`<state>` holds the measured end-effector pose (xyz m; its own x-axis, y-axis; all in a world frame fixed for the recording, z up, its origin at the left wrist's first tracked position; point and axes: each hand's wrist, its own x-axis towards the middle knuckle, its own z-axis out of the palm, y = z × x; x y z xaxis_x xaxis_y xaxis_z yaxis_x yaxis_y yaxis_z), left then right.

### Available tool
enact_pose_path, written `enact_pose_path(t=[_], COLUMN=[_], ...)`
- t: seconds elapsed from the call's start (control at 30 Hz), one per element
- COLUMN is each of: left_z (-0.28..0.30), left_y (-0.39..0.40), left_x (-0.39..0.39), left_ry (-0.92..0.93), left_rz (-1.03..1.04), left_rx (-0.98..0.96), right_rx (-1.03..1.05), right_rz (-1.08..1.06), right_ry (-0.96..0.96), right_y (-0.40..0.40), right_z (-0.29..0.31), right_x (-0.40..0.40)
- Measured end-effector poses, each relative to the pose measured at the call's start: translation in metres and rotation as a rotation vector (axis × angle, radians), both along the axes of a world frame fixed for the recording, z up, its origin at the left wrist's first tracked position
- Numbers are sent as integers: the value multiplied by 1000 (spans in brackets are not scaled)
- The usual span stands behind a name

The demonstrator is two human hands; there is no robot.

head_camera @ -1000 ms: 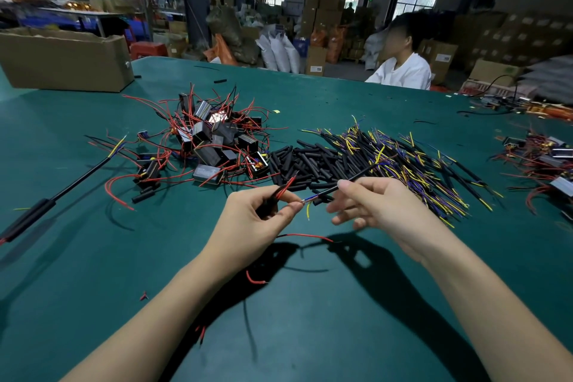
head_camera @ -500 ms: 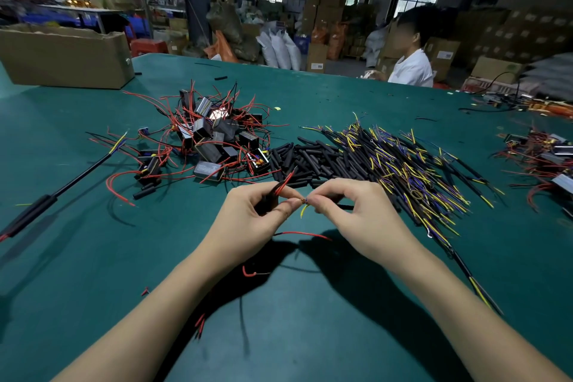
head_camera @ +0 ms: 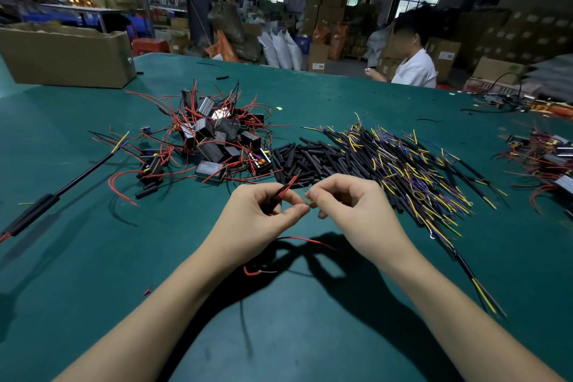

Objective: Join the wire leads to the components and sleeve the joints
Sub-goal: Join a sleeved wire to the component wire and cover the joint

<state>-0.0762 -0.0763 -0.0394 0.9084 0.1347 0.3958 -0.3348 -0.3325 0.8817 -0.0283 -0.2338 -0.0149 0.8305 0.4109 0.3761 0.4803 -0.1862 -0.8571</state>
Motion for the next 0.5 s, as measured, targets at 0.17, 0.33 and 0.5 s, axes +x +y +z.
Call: enact_pose_path(t=[0.17, 0.33, 0.5], left_z=[1, 3, 2], left_y=[0, 2, 2], left_x=[0, 0, 0], left_ry=[-42, -56, -21], left_rz=[29, 71, 73], left_rx=[-48, -118, -111], right_rx=[40, -36, 1], right_rz=[17, 40, -35], right_ry=[69, 5, -27], right_y=[1, 0, 5], right_z=[1, 1, -1], right_x=[1, -3, -7])
